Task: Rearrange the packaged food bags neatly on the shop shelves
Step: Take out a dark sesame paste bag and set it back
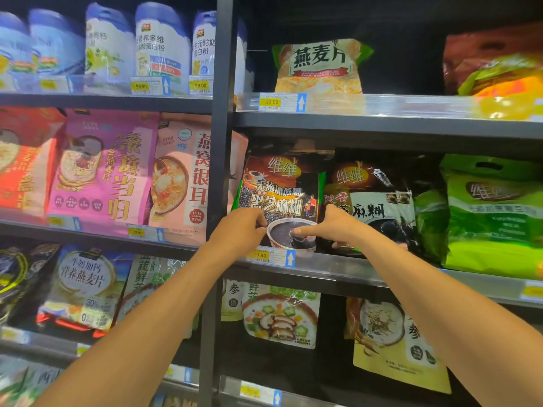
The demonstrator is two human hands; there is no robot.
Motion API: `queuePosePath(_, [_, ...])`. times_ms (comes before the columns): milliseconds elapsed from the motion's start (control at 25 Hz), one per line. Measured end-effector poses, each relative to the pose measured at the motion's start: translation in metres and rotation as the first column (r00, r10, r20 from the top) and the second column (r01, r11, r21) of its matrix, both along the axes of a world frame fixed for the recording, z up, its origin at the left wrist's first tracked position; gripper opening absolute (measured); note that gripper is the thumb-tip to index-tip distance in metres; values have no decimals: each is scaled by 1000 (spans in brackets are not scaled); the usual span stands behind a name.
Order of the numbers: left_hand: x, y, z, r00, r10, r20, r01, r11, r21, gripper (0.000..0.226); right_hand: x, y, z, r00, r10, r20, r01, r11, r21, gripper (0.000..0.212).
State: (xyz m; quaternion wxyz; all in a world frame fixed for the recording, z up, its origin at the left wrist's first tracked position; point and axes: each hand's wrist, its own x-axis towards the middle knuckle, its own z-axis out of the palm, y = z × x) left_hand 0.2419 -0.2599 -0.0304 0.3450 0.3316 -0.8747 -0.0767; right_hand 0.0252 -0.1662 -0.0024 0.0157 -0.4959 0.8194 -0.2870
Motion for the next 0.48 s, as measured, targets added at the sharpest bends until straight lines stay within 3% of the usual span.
queuePosePath(120, [-2, 17, -7, 999, 26, -42, -32, 988, -153, 35, -3, 26, -1, 992, -38, -119, 27, 995, -93, 101])
queuePosePath(320, [-14, 57, -26, 1000, 8, -1, -8, 919, -394, 85, -12, 93, -20, 939, -53, -340, -41, 964, -264, 85])
queuePosePath(480, [-42, 107, -38, 998, 22, 64, 10, 893, -450, 99, -32, 170, -39, 840, -153, -520, -16, 952, -307, 87])
